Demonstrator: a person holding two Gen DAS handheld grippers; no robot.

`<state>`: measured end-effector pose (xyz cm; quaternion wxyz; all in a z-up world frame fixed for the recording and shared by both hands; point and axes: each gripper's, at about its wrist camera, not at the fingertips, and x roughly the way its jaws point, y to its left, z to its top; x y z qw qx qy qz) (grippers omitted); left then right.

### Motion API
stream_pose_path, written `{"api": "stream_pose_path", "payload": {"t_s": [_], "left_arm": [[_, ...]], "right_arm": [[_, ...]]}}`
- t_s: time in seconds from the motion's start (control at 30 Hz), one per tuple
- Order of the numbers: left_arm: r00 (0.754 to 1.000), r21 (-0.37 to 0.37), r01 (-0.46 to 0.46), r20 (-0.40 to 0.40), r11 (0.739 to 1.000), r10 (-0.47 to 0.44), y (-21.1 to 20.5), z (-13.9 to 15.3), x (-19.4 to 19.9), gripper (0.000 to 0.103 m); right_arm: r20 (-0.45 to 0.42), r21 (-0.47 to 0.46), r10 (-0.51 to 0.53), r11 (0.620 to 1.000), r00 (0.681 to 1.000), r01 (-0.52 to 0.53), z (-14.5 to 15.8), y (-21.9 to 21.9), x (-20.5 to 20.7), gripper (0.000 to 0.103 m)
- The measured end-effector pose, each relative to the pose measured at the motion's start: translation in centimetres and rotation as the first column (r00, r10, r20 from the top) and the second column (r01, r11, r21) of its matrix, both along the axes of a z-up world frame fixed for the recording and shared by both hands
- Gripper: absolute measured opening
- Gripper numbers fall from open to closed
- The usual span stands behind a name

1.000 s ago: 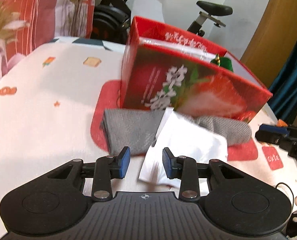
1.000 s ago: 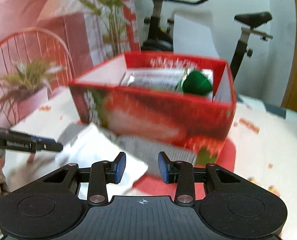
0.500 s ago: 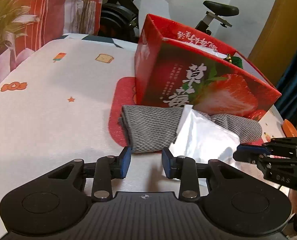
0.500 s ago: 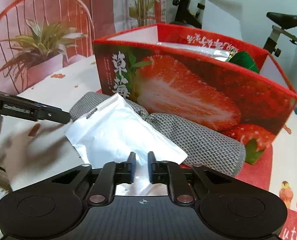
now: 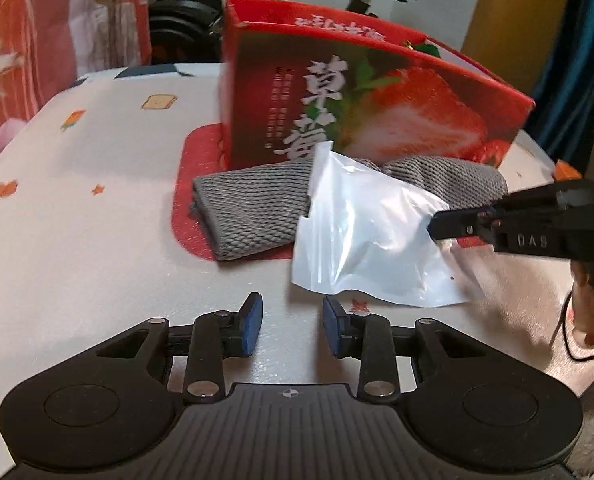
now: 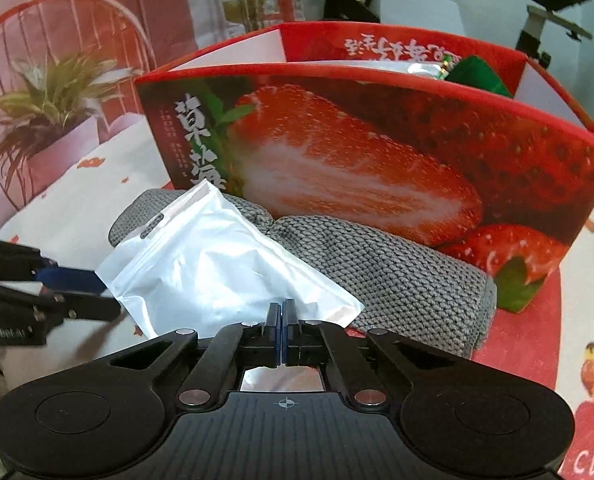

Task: Organize soft objects

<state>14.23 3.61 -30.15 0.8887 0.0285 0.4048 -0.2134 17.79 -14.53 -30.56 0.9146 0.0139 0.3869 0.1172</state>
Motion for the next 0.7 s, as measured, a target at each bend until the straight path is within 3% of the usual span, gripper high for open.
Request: {"api": "stream_pose_path", "payload": {"t_s": [0.33, 0.5, 0.57, 0.7], "left_arm": [[0.996, 0.089, 0.060, 0.058, 0.994, -0.065, -3.0, -0.4, 0.4, 0.035], [0.997, 0.055, 0.059, 0.041, 0.997, -0.062, -3.1, -0.2, 0.6, 0.034], [0.997, 0.020, 0.076, 0.024, 0.997, -0.077, -3.1, 0.0, 0.5, 0.034], [0.995, -0.011, 0.093, 0.021, 0.996, -0.093, -3.5, 0.5, 0.2, 0.034]], "right_arm": [[-0.002, 0.044, -0.006, 0.999, 1.000, 0.006, -0.2, -0.6, 0.0, 0.000], [-0.003, 0.050, -0.004, 0.999, 1.000, 0.005, 0.0, -0.7, -0.1, 0.000], [0.009, 0.036, 0.007, 0.999, 1.000, -0.007, 0.2, -0.6, -0.4, 0.003], [0.052, -0.014, 0.059, 0.998, 0.997, -0.058, 0.8, 0.0, -1.5, 0.022]]}}
